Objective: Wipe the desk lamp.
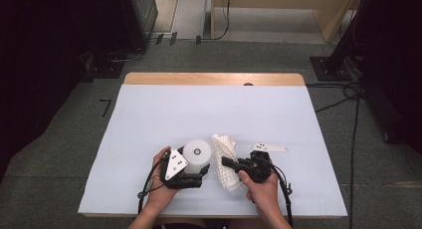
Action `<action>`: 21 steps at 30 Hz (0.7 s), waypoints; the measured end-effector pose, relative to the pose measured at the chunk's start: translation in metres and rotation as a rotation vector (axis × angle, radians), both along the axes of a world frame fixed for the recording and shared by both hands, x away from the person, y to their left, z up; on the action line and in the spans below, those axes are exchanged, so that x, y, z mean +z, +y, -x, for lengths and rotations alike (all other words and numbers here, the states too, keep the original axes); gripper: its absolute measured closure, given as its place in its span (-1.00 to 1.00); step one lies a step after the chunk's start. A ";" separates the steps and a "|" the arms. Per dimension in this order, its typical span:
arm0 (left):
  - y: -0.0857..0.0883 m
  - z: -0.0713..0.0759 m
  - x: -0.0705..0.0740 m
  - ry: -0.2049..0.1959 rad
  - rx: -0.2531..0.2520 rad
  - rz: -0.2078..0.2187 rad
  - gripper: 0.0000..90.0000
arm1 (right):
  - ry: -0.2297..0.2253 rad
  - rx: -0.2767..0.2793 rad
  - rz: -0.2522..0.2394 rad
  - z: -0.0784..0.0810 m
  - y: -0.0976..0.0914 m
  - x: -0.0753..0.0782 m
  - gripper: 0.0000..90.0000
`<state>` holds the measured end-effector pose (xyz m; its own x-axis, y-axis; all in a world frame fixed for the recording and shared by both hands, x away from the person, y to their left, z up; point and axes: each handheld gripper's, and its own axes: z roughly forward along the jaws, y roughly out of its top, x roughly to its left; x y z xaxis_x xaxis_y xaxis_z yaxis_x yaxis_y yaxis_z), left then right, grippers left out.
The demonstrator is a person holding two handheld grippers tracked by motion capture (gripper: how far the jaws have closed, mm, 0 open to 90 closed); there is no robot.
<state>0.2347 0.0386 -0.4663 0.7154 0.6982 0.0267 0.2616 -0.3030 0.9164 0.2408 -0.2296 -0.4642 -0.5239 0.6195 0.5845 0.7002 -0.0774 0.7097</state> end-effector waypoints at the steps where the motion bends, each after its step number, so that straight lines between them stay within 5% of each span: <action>1: 0.001 0.000 0.000 0.004 -0.004 0.003 -0.80 | -0.001 -0.001 0.001 0.000 0.000 0.000 0.75; 11: 0.001 0.008 0.004 0.021 0.055 0.072 -0.95 | 0.001 -0.022 0.000 -0.002 -0.007 -0.002 0.75; 17: -0.014 0.013 0.002 0.044 0.193 0.017 -0.93 | 0.007 -0.019 0.008 -0.001 -0.003 -0.004 0.75; 21: -0.012 0.012 0.002 0.035 0.191 0.010 -0.80 | 0.006 -0.013 0.018 0.000 0.001 -0.007 0.75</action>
<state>0.2222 0.0262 -0.4641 0.5698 0.8218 -0.0035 0.3451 -0.2355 0.9086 0.2412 -0.2290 -0.4710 -0.5125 0.6365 0.5765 0.7036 -0.0737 0.7068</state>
